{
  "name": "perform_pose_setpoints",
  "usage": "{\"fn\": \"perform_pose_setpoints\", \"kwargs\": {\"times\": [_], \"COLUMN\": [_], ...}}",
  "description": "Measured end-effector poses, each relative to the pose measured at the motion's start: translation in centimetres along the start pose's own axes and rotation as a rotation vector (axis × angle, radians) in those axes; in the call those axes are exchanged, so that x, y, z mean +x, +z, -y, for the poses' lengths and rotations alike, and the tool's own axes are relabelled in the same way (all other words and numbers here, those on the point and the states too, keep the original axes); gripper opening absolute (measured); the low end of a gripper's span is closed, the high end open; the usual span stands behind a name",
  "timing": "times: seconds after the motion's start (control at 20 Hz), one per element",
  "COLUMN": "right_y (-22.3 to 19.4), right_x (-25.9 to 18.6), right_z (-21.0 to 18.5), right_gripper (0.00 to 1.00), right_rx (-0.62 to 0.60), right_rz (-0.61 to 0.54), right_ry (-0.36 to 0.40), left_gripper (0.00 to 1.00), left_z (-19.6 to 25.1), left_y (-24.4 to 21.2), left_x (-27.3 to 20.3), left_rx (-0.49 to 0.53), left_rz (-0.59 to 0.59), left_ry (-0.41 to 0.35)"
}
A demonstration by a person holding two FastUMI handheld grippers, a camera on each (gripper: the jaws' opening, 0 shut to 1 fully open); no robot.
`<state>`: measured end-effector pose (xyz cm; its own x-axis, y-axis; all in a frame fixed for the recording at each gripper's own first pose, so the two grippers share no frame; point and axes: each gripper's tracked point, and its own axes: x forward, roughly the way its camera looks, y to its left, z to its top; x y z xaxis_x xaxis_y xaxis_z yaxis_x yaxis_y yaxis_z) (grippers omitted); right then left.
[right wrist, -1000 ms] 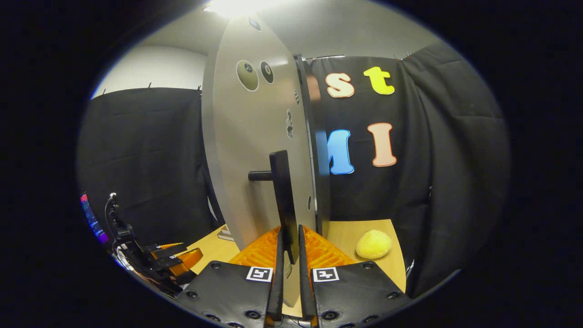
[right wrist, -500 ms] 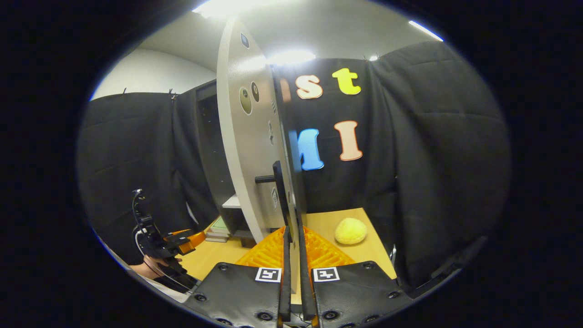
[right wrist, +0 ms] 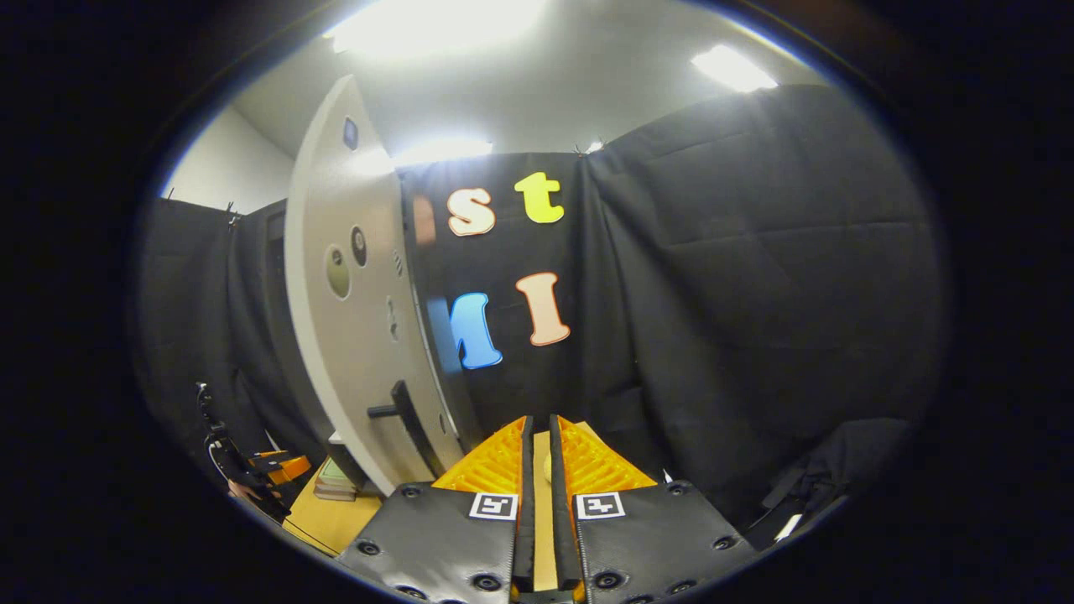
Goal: Open the cabinet door with the right hand, grasp the bottle in the cabinet with the left hand and place it on the coaster, then close the cabinet door with the right hand.
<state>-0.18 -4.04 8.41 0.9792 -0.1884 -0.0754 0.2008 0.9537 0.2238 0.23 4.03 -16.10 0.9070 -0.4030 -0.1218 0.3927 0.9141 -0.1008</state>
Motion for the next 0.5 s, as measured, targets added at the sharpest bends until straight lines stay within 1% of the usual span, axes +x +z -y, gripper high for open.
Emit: {"fn": "perform_pose_setpoints", "kwargs": {"times": [0.05,0.1,0.2,0.25,0.3,0.35,0.4,0.45,0.5], "right_y": [0.5,0.9,1.2,1.3,1.3,1.2,1.0,0.7,0.3], "right_x": [1.3,3.0,6.3,7.8,9.3,10.7,12.0,13.3,14.5], "right_z": [0.8,1.4,1.9,2.1,2.5,2.7,2.4,2.2,2.0], "right_gripper": [0.11,0.12,0.12,0.02,0.02,0.02,0.07,0.12,0.23], "right_rx": [0.004,0.008,0.018,0.016,0.016,0.020,0.031,0.037,0.031], "right_rz": [0.016,0.028,0.037,0.043,0.046,0.042,0.035,0.022,0.012], "right_ry": [-0.014,-0.026,-0.020,-0.011,-0.008,0.000,0.023,0.041,0.052], "left_gripper": [0.87,0.83,0.83,0.83,0.82,0.86,0.83,0.82,0.86], "left_z": [0.0,-0.1,-0.3,-0.1,0.1,0.2,0.4,0.4,0.4], "left_y": [0.4,0.7,1.3,1.4,1.6,1.7,2.0,2.2,2.4], "left_x": [0.5,1.0,1.7,2.0,2.6,3.0,3.3,3.7,4.0], "left_rx": [0.007,0.014,0.024,0.022,0.014,0.002,-0.004,-0.005,-0.001], "left_rz": [0.008,0.012,0.021,0.028,0.034,0.033,0.036,0.040,0.043], "left_ry": [-0.001,0.000,0.003,-0.001,-0.003,-0.002,0.000,0.005,0.010]}}
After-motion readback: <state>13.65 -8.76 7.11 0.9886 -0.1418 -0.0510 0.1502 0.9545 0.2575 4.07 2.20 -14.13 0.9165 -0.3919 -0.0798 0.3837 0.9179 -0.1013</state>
